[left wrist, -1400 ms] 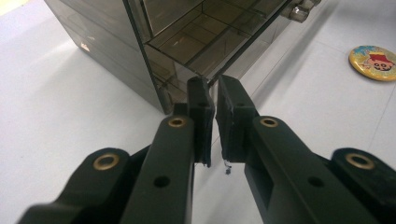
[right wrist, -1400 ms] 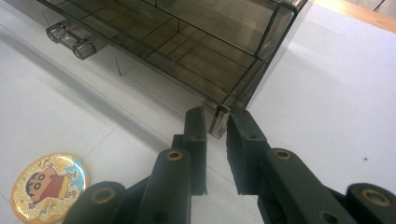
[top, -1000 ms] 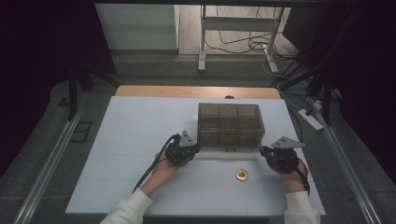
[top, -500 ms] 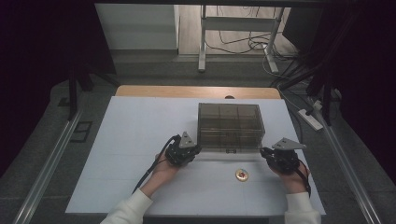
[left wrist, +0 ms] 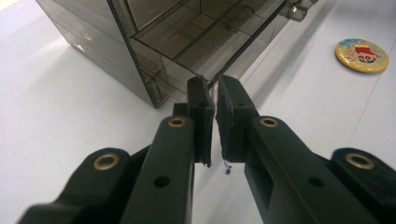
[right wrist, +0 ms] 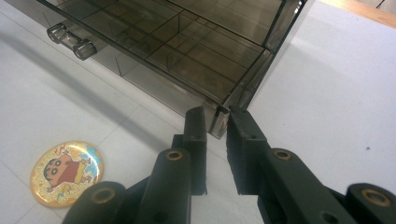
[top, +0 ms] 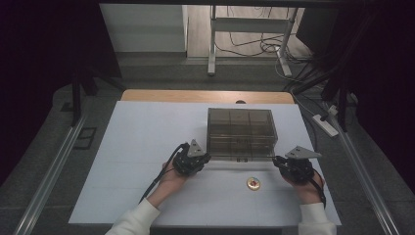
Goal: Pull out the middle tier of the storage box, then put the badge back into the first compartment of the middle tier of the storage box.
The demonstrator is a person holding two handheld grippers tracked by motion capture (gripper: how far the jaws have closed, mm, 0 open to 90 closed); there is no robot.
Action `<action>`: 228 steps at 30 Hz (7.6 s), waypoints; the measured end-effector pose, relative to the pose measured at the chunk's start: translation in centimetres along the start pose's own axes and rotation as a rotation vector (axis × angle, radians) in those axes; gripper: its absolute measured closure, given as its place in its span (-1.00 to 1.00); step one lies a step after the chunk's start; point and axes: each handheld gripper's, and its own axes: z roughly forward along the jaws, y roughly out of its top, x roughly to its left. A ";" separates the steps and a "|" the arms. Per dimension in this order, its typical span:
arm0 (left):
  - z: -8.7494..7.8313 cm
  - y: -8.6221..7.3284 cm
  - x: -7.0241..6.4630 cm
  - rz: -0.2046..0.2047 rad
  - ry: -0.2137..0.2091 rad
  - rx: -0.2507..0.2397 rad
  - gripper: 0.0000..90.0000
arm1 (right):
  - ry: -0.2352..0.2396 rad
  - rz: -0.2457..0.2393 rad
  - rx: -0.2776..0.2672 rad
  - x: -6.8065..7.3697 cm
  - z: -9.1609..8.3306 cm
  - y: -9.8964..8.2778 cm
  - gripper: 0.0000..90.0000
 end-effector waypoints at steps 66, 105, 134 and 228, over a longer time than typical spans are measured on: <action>-1.0 -1.0 -1.1 0.021 -0.009 0.009 0.84 | 0.010 -0.027 0.010 1.6 -1.4 -1.0 0.74; -0.7 -1.5 -1.1 0.024 -0.057 0.029 -0.11 | 0.036 -0.021 -0.038 1.1 -1.7 -1.4 0.18; -4.3 -4.2 -0.7 -0.070 -0.068 0.039 -0.34 | 0.092 -0.028 -0.065 1.2 -1.3 -0.8 -0.18; -9.4 -11.3 1.8 -0.211 0.027 0.039 -0.50 | 0.197 -0.095 0.279 7.3 2.4 0.1 -0.48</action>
